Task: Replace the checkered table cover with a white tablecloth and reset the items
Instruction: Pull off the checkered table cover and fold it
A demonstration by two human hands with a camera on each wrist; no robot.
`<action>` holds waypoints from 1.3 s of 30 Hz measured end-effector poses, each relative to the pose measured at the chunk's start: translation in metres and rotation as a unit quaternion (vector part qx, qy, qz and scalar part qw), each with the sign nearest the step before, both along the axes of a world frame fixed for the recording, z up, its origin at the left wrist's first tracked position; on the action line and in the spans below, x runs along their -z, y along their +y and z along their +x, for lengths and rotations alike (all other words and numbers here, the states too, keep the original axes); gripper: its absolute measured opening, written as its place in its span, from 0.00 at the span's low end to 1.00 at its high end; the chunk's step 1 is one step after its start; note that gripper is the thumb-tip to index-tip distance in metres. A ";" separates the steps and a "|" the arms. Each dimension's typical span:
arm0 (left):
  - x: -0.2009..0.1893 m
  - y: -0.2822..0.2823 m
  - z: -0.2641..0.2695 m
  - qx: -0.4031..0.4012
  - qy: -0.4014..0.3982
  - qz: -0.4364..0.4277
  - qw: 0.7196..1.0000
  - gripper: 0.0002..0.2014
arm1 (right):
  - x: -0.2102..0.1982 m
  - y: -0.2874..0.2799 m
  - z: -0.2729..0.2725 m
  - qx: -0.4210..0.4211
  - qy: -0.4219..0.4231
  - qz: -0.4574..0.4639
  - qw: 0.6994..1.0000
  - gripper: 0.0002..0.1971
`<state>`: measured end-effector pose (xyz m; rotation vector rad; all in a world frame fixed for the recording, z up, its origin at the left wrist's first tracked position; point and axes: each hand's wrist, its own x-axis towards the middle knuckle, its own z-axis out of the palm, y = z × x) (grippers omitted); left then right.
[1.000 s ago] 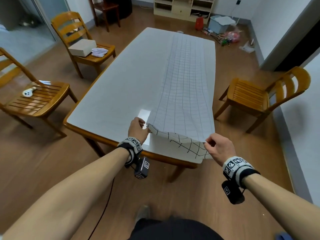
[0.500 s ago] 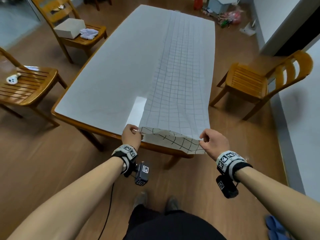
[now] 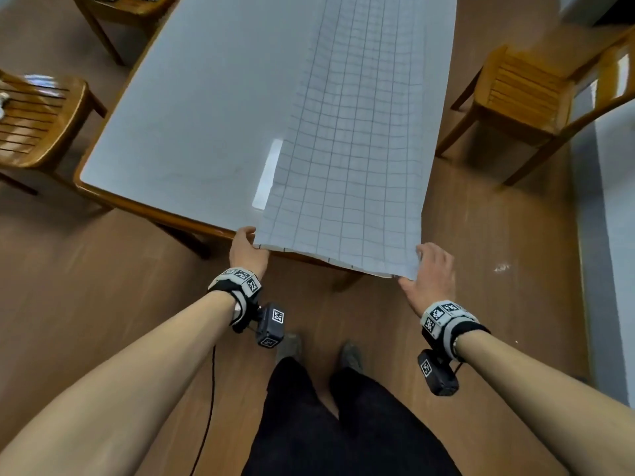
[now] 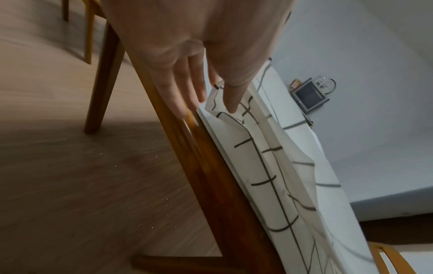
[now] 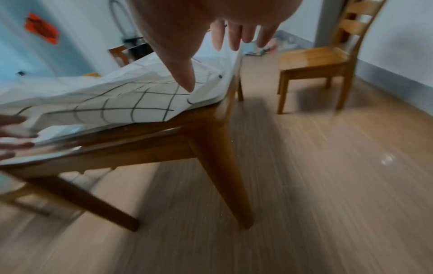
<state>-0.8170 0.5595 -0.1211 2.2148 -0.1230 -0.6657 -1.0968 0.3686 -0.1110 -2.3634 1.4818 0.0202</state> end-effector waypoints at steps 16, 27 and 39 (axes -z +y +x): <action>-0.073 -0.039 0.051 -0.081 0.088 -0.143 0.983 0.13 | -0.062 -0.047 0.023 0.251 -0.337 0.208 0.883 0.18; -0.118 -0.063 0.055 -0.122 0.156 -0.223 0.955 0.11 | -0.096 -0.066 0.026 0.255 -0.321 0.137 0.902 0.12; -0.047 -0.006 0.021 -0.086 0.109 -0.118 0.983 0.12 | -0.049 -0.025 0.000 0.232 -0.205 0.151 0.939 0.11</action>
